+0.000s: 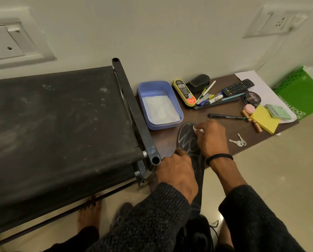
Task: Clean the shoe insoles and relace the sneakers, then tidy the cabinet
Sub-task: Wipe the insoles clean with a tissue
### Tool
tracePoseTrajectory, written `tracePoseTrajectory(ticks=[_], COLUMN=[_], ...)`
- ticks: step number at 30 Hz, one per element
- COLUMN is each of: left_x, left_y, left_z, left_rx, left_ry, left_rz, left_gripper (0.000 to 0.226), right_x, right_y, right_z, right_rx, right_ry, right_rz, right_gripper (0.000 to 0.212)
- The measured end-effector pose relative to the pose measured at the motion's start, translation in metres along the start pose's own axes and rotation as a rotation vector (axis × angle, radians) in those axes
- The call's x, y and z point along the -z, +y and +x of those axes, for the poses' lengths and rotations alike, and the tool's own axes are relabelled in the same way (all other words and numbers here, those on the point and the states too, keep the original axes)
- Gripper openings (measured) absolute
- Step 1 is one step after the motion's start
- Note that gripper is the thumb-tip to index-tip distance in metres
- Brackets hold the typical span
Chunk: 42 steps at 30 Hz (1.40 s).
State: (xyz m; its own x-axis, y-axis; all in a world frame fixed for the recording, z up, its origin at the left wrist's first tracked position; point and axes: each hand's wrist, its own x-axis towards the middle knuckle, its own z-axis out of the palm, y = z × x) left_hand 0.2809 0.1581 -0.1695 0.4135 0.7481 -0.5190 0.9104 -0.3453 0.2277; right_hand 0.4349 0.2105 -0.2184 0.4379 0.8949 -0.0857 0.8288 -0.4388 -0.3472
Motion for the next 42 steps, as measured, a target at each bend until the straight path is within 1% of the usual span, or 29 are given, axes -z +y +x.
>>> tracePoseTrajectory(ticks=[2,5,7,11,13,15,19,23,28,32,34,38,40,42], left_x=[0.000,0.001,0.003,0.004,0.004,0.004,0.004,0.003,0.004,0.006,0.007,0.008,0.007,0.007], left_y=[0.002,0.003,0.004,0.006,0.006,0.006,0.002,-0.002,-0.001,0.000,0.002,0.005,0.005,0.004], left_z=[0.000,0.001,0.002,0.002,0.002,0.001,-0.001,-0.003,-0.002,-0.003,-0.002,-0.001,-0.001,-0.002], left_rx=[0.001,0.012,0.013,0.012,0.016,0.017,0.011,-0.003,-0.010,-0.009,0.001,0.000,0.001,0.003], left_ry=[0.008,0.018,0.022,0.045,0.047,0.037,0.004,-0.031,-0.031,0.019,0.039,0.047,0.057,0.069], left_rz=[0.010,0.013,0.005,0.008,0.015,0.016,0.014,-0.005,0.005,-0.004,-0.011,-0.018,-0.022,-0.026], left_gripper=[0.084,0.080,0.074,0.066,0.066,0.066,0.076,0.082,0.085,0.071,0.063,0.055,0.052,0.051], right_x=[-0.003,0.001,0.004,0.007,0.006,0.003,0.002,-0.001,-0.005,-0.005,0.000,0.007,0.006,0.001], right_y=[0.001,-0.002,-0.001,0.002,0.001,0.001,-0.002,-0.008,-0.014,-0.015,-0.012,-0.001,-0.001,-0.005], right_z=[-0.009,-0.019,-0.028,-0.041,-0.035,-0.027,-0.009,0.007,0.002,-0.017,-0.025,-0.035,-0.035,-0.031], right_rx=[0.085,0.106,0.157,0.226,0.177,0.119,0.036,-0.008,0.010,0.178,0.222,0.275,0.258,0.217], right_ry=[0.076,-0.040,-0.094,-0.101,-0.097,-0.058,0.063,0.118,0.045,0.030,-0.030,-0.159,-0.153,-0.105], right_rz=[0.028,0.016,0.037,0.072,0.074,0.105,0.121,0.101,0.058,0.012,0.034,0.098,0.110,0.120], right_gripper=[0.020,0.022,0.019,0.017,0.018,0.018,0.021,0.024,0.025,0.019,0.017,0.015,0.014,0.013])
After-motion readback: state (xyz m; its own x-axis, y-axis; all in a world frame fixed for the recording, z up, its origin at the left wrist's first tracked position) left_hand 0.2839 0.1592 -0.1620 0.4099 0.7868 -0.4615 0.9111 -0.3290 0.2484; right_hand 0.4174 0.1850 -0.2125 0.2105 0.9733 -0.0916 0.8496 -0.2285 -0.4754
